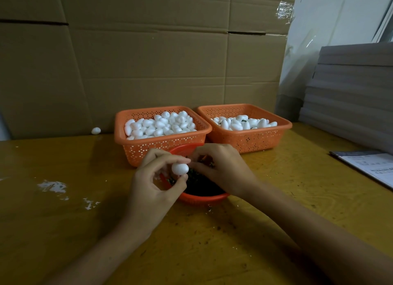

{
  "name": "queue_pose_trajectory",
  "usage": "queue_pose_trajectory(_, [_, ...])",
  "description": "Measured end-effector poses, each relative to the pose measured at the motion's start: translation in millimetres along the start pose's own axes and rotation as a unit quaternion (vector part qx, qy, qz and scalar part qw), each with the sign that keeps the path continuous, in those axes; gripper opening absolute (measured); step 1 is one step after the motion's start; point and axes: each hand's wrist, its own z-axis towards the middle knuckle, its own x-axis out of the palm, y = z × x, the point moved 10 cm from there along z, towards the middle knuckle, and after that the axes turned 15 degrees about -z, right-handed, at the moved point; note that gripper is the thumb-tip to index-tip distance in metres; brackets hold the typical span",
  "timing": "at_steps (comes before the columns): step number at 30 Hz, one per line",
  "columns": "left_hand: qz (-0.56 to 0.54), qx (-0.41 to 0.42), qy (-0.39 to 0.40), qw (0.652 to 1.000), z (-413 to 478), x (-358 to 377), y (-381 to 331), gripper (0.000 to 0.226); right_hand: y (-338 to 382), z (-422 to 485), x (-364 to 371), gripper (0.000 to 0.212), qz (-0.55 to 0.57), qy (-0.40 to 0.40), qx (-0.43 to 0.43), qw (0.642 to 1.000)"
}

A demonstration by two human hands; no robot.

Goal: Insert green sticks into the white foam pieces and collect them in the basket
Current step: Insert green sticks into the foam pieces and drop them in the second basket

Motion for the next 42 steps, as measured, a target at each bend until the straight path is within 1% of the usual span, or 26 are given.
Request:
queue_pose_trajectory(6, [0.003, 0.001, 0.000, 1.000, -0.5, 0.5, -1.9, 0.030, 1.5, 0.1, 0.0, 0.004, -0.005, -0.005, -0.004, 1.000])
queue_pose_trajectory(9, [0.012, -0.001, 0.000, 1.000, -0.7, 0.2, -1.0, 0.032, 1.3, 0.2, -0.7, 0.007, -0.007, -0.007, -0.001, 1.000])
queue_pose_trajectory(15, [0.010, 0.008, -0.007, 1.000, 0.0, -1.0, -5.5, 0.024, -1.7, 0.6, 0.3, 0.012, 0.000, -0.002, 0.009, 1.000])
queue_pose_trajectory(18, [-0.011, 0.000, -0.017, 1.000, 0.0, -2.1, -3.3, 0.022, -1.9, 0.2, -2.0, 0.014, 0.008, -0.008, 0.013, 1.000])
queue_pose_trajectory(22, [-0.029, -0.017, -0.033, 0.999, -0.7, -4.7, 0.8, 0.025, 0.7, 0.7, -1.6, 0.020, 0.019, 0.001, 0.010, 1.000])
queue_pose_trajectory(25, [-0.062, -0.024, -0.043, 0.997, -0.8, -7.9, 2.5, 0.031, 2.9, 0.8, -2.3, 0.023, 0.028, -0.003, 0.003, 1.000])
queue_pose_trajectory(31, [-0.090, -0.042, -0.069, 0.993, 0.4, -12.1, 6.5, 0.018, 1.6, 1.5, -3.7, 0.026, 0.047, -0.016, 0.001, 0.999])
queue_pose_trajectory(34, [-0.103, -0.049, -0.077, 0.990, 1.2, -14.5, 9.3, 0.018, 0.8, 0.9, -5.0, 0.031, 0.071, -0.026, 0.003, 0.997])
queue_pose_trajectory(36, [-0.115, -0.059, -0.081, 0.988, 2.7, -16.4, 12.3, 0.019, -0.5, -0.8, -6.7, 0.032, 0.108, -0.037, 0.010, 0.993])
queue_pose_trajectory(39, [-0.135, -0.072, -0.090, 0.984, 5.3, -20.1, 17.1, 0.020, -4.5, -2.4, -9.2, 0.026, 0.164, -0.055, 0.027, 0.985])
queue_pose_trajectory(42, [-0.135, -0.082, -0.081, 0.984, 7.0, -19.4, 20.2, 0.021, -3.1, -2.9, -12.0, 0.021, 0.170, -0.071, 0.020, 0.983])
